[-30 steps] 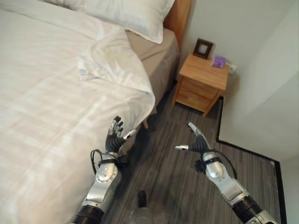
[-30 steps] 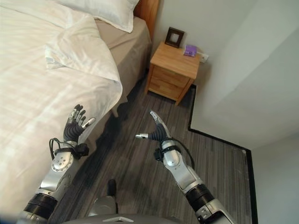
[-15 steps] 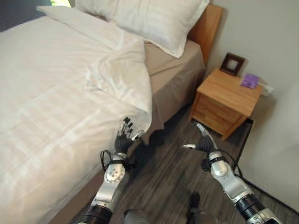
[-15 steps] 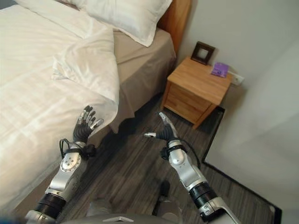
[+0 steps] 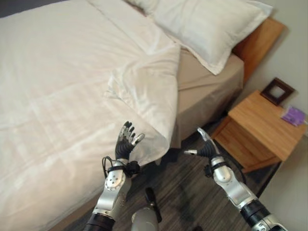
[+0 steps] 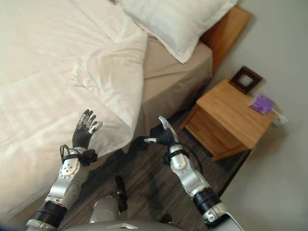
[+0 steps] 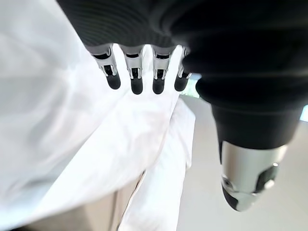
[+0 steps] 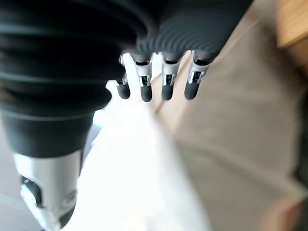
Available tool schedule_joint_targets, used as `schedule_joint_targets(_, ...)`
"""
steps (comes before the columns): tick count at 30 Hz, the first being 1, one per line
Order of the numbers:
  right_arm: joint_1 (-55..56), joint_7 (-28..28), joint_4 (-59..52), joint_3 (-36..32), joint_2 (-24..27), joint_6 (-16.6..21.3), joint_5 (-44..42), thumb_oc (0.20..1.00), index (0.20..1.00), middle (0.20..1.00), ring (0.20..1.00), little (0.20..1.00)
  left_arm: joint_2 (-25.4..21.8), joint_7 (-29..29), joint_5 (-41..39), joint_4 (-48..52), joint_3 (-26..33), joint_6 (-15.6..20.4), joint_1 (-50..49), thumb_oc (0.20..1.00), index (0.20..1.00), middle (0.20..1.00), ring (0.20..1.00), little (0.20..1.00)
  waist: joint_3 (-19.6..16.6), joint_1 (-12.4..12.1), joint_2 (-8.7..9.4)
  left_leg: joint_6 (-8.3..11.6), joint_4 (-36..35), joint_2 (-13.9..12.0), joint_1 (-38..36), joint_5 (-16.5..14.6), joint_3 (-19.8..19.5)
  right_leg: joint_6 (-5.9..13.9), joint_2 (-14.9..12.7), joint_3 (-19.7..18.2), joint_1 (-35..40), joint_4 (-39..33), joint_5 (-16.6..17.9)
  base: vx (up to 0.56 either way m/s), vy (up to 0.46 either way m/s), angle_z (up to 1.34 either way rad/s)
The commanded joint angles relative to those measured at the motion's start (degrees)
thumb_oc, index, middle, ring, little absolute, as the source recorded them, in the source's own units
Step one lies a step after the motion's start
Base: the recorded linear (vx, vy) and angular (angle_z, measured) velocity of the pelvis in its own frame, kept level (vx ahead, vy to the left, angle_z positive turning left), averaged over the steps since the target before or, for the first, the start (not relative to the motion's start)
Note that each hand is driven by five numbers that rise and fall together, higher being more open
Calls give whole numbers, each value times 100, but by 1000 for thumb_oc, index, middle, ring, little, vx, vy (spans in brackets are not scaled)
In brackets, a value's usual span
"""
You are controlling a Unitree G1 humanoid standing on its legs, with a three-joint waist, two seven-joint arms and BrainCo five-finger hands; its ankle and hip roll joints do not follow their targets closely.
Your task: Making the bed.
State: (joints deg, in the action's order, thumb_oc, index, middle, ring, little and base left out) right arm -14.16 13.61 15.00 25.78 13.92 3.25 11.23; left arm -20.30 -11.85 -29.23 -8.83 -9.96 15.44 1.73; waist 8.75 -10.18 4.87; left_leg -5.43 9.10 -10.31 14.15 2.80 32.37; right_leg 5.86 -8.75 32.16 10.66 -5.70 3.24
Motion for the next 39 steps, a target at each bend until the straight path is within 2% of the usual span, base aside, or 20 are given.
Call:
schedule_joint_targets(1,-431,-45,65,156,-88,266,67,1000,1000,1000,1000,1000,-100,139,-254,439,-105,123,-237,1000,1000,1000,1000,1000,-250,-331,8,313,-1285,53,-422,-17,308,108,665,-73,457,115,-739,297,122,10)
schedule_joint_targets(3,-544,-59,75,194,-179,288,79,1000,1000,1000,1000,1000,-169,142,-299,450,-80,130,-240,1000,1000,1000,1000,1000,-229,-371,99,212,-1296,134,-548,-134,344,262,546,-13,436,592,-589,211,115,0)
schedule_joint_targets(5,-809,-97,-1,316,-254,284,168,1000,1000,1000,1000,1000,-327,105,-306,500,-80,95,-106,1000,1000,1000,1000,1000,-206,-314,121,130,-1334,113,-858,-322,330,533,86,90,32,1828,-260,252,119,-15)
schedule_joint_targets(6,-829,-98,2,318,-259,279,168,1000,1000,1000,1000,1000,-329,99,-304,503,-70,90,-95,1000,1000,1000,1000,1000,-193,-299,133,106,-1335,148,-852,-345,323,569,24,83,-15,1939,-296,224,145,3)
schedule_joint_targets(8,-1131,-122,-131,356,-296,278,179,1000,1000,1000,1000,1000,-460,30,-310,590,-144,138,150,1000,1000,1000,1000,1000,-140,-57,83,56,-1410,157,-1220,-641,7,791,-593,-188,-868,3405,218,375,67,45)
schedule_joint_targets(11,-1257,-99,-291,323,-318,260,186,1000,1000,1000,1000,1000,-526,-14,-306,699,-103,93,252,1000,1000,1000,1000,1000,-195,9,104,186,-1410,7,-1300,-737,-310,596,-1185,-210,-1101,2882,62,328,-174,109)
schedule_joint_targets(14,-1313,-125,-412,332,-257,212,241,1000,1000,1000,1000,1000,-543,110,-301,772,-109,43,235,1000,1000,1000,1000,1000,-207,102,146,368,-1410,7,-1352,-814,-817,386,-1020,-710,-1086,1515,-221,381,-201,94)
schedule_joint_targets(15,-1292,-130,-433,310,-208,187,249,1000,1000,1000,1000,1000,-574,200,-305,696,-128,28,274,1000,1000,1000,1000,1000,-204,273,245,488,-1410,45,-1321,-772,-1133,365,-869,-1526,-1363,650,-49,487,-249,106)
schedule_joint_targets(17,-1288,-147,-442,335,-190,177,205,1000,1000,1000,1000,1000,-620,304,-335,587,-142,6,284,1000,1000,1000,1000,1000,-196,403,267,581,-1410,67,-1350,-883,-1555,469,-807,-2190,-1616,159,175,498,-182,129)
schedule_joint_targets(21,-1348,-110,-364,402,-213,184,122,1000,1000,1000,1000,1000,-695,396,-381,438,-175,-20,345,1000,1000,1000,1000,1000,-113,639,194,733,-1410,73,-1492,-1012,-2231,564,-625,-2760,-2352,70,352,379,-69,119)
schedule_joint_targets(22,-1354,-107,-354,405,-215,189,121,1000,1000,1000,1000,1000,-694,398,-383,433,-174,-18,348,1000,1000,1000,1000,1000,-112,669,174,735,-1410,57,-1491,-1026,-2264,568,-618,-2720,-2328,70,334,406,-120,113)
schedule_joint_targets(23,-1356,-66,-330,416,-217,172,95,1000,1000,1000,1000,1000,-711,441,-408,382,-210,-17,369,1000,1000,1000,1000,1000,-71,791,192,770,-1410,161,-1551,-1090,-2595,531,-409,-3147,-2366,70,394,367,-103,136)
schedule_joint_targets(24,-1346,-28,-341,409,-224,169,82,1000,1000,1000,1000,1000,-723,484,-432,397,-231,-23,376,1000,1000,1000,1000,1000,-65,771,209,763,-1410,206,-1557,-1127,-2699,504,-365,-3186,-2240,70,272,362,-101,174)
schedule_joint_targets(26,-1390,34,-140,448,-331,132,21,1000,1000,1000,1000,1000,-763,456,-382,340,-166,3,356,1000,1000,1000,1000,1000,-83,781,247,852,-1410,198,-1670,-1160,-2792,539,-430,-2950,-2126,70,345,294,-199,153)
schedule_joint_targets(28,-1325,194,-37,389,-321,71,33,1000,1000,1000,1000,1000,-756,334,-358,355,109,67,200,1000,1000,1000,1000,1000,-261,791,175,999,-1410,-6,-1759,-1141,-2852,488,-278,-2783,-2047,70,275,504,-339,30)
schedule_joint_targets(33,-1564,488,-15,202,-133,-45,195,1000,1000,1000,1000,1000,-815,203,-329,498,423,180,143,1000,1000,1000,1000,1000,-337,715,45,1236,-1410,-327,-1883,-1014,-2629,392,-119,-2421,-1917,70,99,243,-158,-2)
schedule_joint_targets(35,-1774,673,-102,17,190,-132,331,1000,1000,1000,1000,1000,-742,175,-443,549,489,238,282,1000,1000,1000,1000,1000,-256,715,33,1251,-1281,-449,-1677,-650,-2023,268,-244,-2008,-1800,70,-33,72,-112,37)
schedule_joint_targets(37,-1890,735,-119,-30,282,-194,382,1000,1000,1000,1000,1000,-684,190,-501,587,490,242,300,1000,1000,1000,1000,1000,-216,735,34,1227,-1072,-413,-1534,-649,-1838,229,-310,-1866,-1765,70,-48,27,-135,94)
schedule_joint_targets(38,-2398,1010,-230,-136,573,-279,737,1000,1000,1000,1000,1000,-612,163,-552,691,562,311,244,1000,1000,1000,1000,1000,-65,529,58,997,-425,175,-976,-950,-1751,80,-349,-1592,-1640,70,-131,-22,-203,98)
schedule_joint_targets(39,-2538,1110,-163,-217,684,-315,920,1000,1000,1000,1000,1000,-581,208,-564,719,568,281,248,1000,1000,1000,1000,1000,-78,548,34,942,-521,131,-890,-920,-1478,89,-413,-1419,-1667,70,-109,-8,-174,90)
